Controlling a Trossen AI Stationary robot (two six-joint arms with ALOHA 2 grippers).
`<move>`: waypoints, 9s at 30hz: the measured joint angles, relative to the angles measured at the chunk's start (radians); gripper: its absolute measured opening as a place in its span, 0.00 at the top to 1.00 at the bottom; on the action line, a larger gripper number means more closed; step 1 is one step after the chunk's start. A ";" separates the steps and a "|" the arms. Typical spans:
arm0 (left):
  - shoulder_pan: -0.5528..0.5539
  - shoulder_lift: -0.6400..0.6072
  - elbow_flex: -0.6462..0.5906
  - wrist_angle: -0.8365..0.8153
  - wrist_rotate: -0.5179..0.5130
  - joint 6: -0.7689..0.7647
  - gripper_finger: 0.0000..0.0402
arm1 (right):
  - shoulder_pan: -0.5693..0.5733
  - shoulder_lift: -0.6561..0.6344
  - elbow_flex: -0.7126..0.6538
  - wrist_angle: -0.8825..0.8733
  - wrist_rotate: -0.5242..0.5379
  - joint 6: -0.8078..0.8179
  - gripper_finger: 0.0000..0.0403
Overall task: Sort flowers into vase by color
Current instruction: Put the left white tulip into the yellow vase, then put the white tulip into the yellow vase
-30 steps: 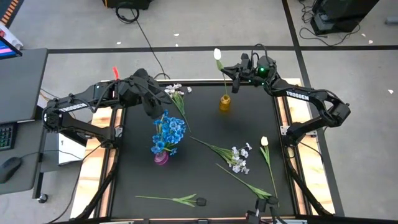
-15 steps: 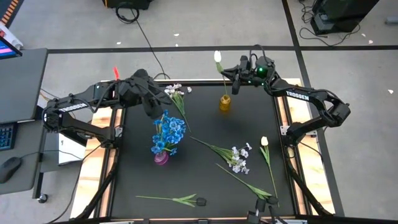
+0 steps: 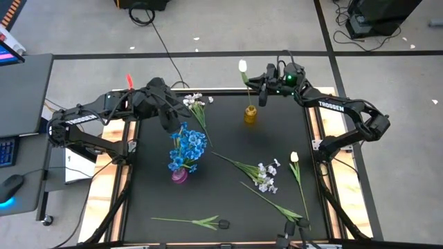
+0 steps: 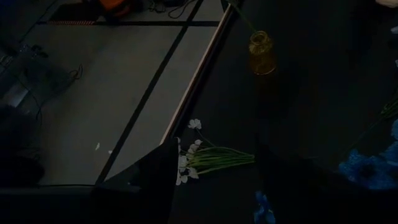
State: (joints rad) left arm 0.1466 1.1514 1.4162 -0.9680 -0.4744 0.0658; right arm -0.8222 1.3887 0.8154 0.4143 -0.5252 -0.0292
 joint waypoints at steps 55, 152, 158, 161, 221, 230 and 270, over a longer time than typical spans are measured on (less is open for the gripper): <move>0.000 0.000 0.000 -0.017 0.000 0.061 0.46 | 0.279 -0.541 0.000 -0.973 -0.043 0.136 0.70; -0.107 -0.314 0.000 -0.107 0.400 -0.083 0.46 | 1.580 0.046 -0.107 -1.378 0.510 2.073 0.70; -0.107 -0.314 0.000 -0.106 0.400 -0.083 0.46 | 1.579 0.085 -0.107 -1.357 0.509 2.071 0.71; -0.107 -0.314 0.000 -0.106 0.400 -0.083 0.46 | 1.579 0.092 -0.107 -1.353 0.518 2.070 0.73; -0.107 -0.314 0.000 -0.090 0.400 -0.078 0.46 | 1.507 -0.534 -0.107 -1.196 1.263 1.547 0.98; -0.107 -0.314 0.000 -0.090 0.400 -0.078 0.46 | 1.439 -0.619 -0.107 -1.000 1.294 1.241 0.98; -0.107 -0.314 0.000 -0.090 0.400 -0.079 0.46 | 1.219 -0.859 -0.105 -0.536 0.949 0.061 0.98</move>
State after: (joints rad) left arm 0.0399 0.8375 1.4162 -1.0580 -0.0745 -0.0128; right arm 0.3973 0.5301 0.7105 -0.1216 0.4243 0.0315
